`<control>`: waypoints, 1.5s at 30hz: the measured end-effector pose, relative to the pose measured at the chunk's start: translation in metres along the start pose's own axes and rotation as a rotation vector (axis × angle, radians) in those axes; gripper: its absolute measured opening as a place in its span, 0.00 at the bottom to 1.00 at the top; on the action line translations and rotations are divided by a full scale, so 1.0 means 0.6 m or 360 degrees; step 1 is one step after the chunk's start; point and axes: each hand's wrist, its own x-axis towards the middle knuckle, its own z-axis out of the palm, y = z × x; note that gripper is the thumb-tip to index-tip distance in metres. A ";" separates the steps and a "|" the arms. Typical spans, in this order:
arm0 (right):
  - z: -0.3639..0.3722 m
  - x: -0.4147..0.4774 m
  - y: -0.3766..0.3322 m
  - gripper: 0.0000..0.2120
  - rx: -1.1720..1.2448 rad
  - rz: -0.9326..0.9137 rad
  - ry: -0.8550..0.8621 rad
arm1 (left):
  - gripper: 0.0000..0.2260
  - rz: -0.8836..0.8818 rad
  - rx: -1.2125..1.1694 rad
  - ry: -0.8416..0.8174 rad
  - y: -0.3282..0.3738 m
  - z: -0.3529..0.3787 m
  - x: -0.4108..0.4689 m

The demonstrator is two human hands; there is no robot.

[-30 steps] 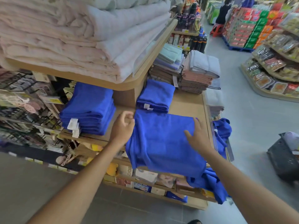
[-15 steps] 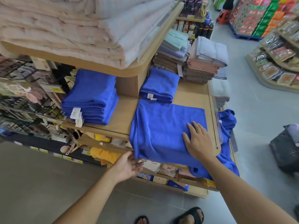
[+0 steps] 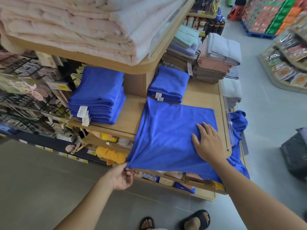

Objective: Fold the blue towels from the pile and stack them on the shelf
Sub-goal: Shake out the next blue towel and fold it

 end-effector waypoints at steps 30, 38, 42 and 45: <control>0.003 0.002 0.001 0.29 -0.0041 -0.0010 0.0013 | 0.08 0.2510 0.1711 0.0952 0.013 0.065 -0.043; -0.001 0.002 0.003 0.31 -0.0072 -0.0035 -0.0081 | 0.28 0.2250 0.3037 0.0700 0.085 0.265 -0.022; -0.002 0.001 0.009 0.32 -0.0076 -0.0057 -0.0165 | 0.32 0.1860 0.3285 0.0938 0.127 0.268 0.014; -0.009 0.018 0.022 0.29 -0.0126 -0.0073 -0.0144 | 0.30 0.1951 0.3252 0.0960 0.143 0.264 0.028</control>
